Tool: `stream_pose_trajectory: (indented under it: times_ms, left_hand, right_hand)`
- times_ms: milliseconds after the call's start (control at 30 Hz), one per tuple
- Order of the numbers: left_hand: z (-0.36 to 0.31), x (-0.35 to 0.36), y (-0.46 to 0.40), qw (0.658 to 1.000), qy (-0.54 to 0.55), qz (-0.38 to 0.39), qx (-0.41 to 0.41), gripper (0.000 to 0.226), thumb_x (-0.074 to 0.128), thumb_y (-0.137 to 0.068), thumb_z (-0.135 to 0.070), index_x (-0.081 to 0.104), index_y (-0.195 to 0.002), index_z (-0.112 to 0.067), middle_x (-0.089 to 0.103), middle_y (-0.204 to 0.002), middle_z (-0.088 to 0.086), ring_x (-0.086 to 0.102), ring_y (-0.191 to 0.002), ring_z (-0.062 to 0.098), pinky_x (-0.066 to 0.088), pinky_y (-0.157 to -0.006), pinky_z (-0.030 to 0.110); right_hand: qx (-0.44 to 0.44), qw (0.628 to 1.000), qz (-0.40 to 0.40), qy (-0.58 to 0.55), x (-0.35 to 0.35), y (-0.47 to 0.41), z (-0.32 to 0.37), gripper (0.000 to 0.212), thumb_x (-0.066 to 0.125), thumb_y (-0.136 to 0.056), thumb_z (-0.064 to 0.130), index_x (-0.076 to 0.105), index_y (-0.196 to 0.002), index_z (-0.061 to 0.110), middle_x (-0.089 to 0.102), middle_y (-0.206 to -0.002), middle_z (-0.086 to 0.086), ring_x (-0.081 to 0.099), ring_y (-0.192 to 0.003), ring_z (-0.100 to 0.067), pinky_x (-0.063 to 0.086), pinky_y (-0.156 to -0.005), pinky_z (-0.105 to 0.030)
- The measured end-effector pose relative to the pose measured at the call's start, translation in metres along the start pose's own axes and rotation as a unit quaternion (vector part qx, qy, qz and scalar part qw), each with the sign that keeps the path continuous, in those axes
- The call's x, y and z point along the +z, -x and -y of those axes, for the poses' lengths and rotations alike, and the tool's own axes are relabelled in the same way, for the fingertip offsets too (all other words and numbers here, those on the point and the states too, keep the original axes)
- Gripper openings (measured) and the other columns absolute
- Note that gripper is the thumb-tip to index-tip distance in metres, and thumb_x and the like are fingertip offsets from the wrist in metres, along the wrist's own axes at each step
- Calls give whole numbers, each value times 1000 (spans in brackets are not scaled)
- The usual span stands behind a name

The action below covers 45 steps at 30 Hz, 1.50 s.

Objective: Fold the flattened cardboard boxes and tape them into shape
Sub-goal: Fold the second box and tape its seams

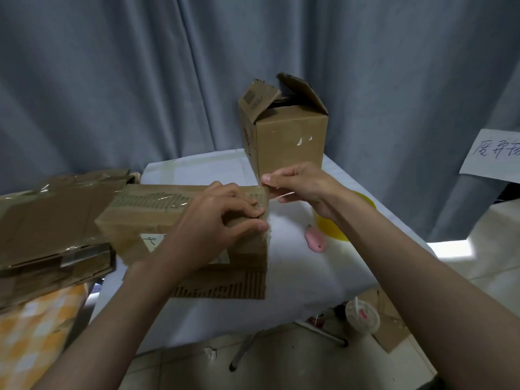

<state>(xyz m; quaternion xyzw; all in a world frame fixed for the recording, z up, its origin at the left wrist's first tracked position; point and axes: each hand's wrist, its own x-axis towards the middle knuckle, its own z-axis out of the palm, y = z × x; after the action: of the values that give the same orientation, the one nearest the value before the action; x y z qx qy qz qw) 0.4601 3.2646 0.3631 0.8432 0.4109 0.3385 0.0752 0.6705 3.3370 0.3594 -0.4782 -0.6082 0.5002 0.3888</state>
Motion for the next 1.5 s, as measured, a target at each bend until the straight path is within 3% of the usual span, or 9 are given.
stream_pose_trajectory:
  times_ms: [167, 333, 500, 667, 833, 1000, 1167, 1300, 1500]
  left_hand:
    - [-9, 15, 0, 997, -23, -59, -38, 37, 59, -83, -59, 68, -73, -25, 61, -83, -12, 48, -83, 10, 39, -69, 29]
    - [-18, 28, 1, 992, -56, -101, -58, 26, 74, -84, -34, 55, -70, -23, 52, -81, -9, 43, -81, 17, 36, -67, 35]
    - [-21, 29, 1, 991, -65, -102, -57, 23, 69, -78, -38, 54, -71, -22, 51, -82, -8, 42, -81, 17, 36, -67, 34]
    - [-21, 32, 2, 990, -83, -100, -61, 21, 65, -71, -37, 52, -72, -21, 49, -83, -7, 41, -81, 18, 39, -67, 36]
    - [-18, 35, -2, 989, -98, -99, -58, 25, 54, -67, -45, 51, -79, -23, 49, -87, -8, 39, -81, 17, 40, -67, 36]
    - [-14, 34, -4, 986, -162, -28, -33, 51, 41, -75, -50, 62, -118, -32, 55, -124, -16, 37, -94, 14, 42, -75, 37]
    - [-6, 20, -7, 980, -185, 68, 22, 47, 33, -85, -59, 61, -116, -37, 49, -136, -25, 33, -98, 13, 37, -78, 34]
    - [5, 12, -10, 985, -129, 102, 56, 48, 43, -81, -70, 63, -112, -41, 47, -136, -31, 30, -99, 11, 26, -82, 15]
    - [10, 19, -10, 982, -146, 90, 76, 38, 49, -82, -71, 59, -98, -37, 53, -125, -26, 30, -97, 12, 36, -79, 30]
  right_hand:
    - [14, 1000, 12, -10, -1, 0, 2, 17, 76, -88, 25, 78, -97, 10, 72, -87, -9, 63, -70, -9, 50, -63, -19]
    - [47, 996, 53, -47, -5, -1, 3, 19, 78, -85, 17, 76, -100, 5, 74, -88, -11, 68, -71, -10, 56, -65, -17]
    - [67, 990, 87, -93, -8, -4, 0, 13, 70, -88, 3, 75, -100, 6, 76, -84, -5, 72, -74, -8, 59, -71, -17]
    - [56, 983, 110, -140, -8, -3, -6, 27, 55, -91, -15, 71, -101, 5, 75, -79, -5, 72, -74, -9, 57, -68, -17]
    - [-12, 998, 34, -52, 2, 2, -16, 20, 63, -92, -4, 73, -98, 12, 66, -75, 1, 61, -69, -1, 49, -62, -14]
    - [-61, 993, -94, -42, 17, 16, -26, 10, 72, -87, 1, 70, -83, 11, 65, -74, -7, 62, -70, -9, 55, -69, -23]
    - [-74, 993, -87, -36, 16, 30, -26, 9, 73, -81, -5, 76, -86, 2, 75, -84, -18, 72, -81, -23, 60, -83, -31]
    - [-49, 990, -112, -65, 17, 31, -23, 18, 69, -89, 0, 75, -106, 3, 76, -92, -20, 74, -89, -30, 61, -85, -36]
    - [-40, 991, -118, -53, 27, 24, -21, 28, 56, -102, 24, 78, -101, 6, 77, -95, -8, 74, -92, -21, 61, -81, -31]
